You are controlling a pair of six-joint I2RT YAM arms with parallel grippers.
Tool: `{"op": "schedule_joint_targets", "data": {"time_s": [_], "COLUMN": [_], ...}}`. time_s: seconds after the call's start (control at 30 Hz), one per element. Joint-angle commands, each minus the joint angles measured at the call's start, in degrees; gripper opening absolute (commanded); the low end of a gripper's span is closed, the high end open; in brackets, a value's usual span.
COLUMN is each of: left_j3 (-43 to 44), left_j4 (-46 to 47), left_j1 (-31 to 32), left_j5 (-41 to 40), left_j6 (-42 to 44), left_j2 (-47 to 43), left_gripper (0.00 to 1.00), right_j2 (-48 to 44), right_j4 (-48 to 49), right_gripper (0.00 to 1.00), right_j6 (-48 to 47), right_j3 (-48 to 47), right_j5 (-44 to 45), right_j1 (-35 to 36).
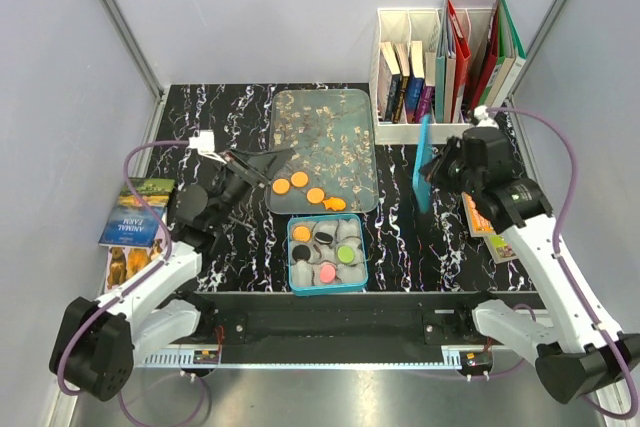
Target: Pack the cookies
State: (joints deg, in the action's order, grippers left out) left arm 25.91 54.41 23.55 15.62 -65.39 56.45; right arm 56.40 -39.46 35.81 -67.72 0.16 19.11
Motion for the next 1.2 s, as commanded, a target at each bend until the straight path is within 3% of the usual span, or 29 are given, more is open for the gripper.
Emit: {"op": "schedule_joint_targets", "data": {"time_s": [0.0,0.2,0.47,0.7,0.73,0.77,0.9,1.0,1.17], "left_j3": [1.42,3.71,4.06,6.60,6.96,8.09,10.91,12.23,11.80], "left_j4": [-13.70,-25.93,-28.83,-31.99,-33.65,-34.63,-40.43,-44.12,-46.15], "left_j1": [1.58,2.46,2.90,3.17,3.25,3.26,3.17,3.17,3.26], "left_j5": [2.14,1.44,0.29,-0.67,-1.02,-1.37,-3.04,-4.54,-5.95], "left_j6": [7.72,14.23,16.07,17.31,17.74,18.62,21.17,22.67,22.76], "left_j2": [-3.08,-6.08,-6.79,-5.73,-5.73,-5.56,-5.47,-5.82,-6.61], "left_gripper": [0.63,0.62,0.63,0.66,0.67,0.68,0.68,0.69,0.70], "right_j2": [0.37,4.15,6.26,7.05,7.75,9.76,17.58,24.53,34.89], "right_j4": [-4.92,-3.61,-0.53,4.48,4.92,4.92,4.66,5.01,9.75], "right_gripper": [0.00,0.00,0.00,0.00,0.04,0.19,0.47,0.59,0.68], "right_j6": [-2.59,-2.41,-2.59,-4.78,-5.92,-6.54,-8.48,-8.31,-6.81], "right_j3": [3.29,7.43,11.03,11.92,11.30,10.60,4.90,1.03,-2.14], "right_j5": [8.61,11.17,11.18,5.03,4.76,4.93,6.25,5.47,5.28], "right_j1": [-0.13,-0.13,-0.22,-0.13,-0.13,-0.13,-0.13,-0.13,-0.13]}}
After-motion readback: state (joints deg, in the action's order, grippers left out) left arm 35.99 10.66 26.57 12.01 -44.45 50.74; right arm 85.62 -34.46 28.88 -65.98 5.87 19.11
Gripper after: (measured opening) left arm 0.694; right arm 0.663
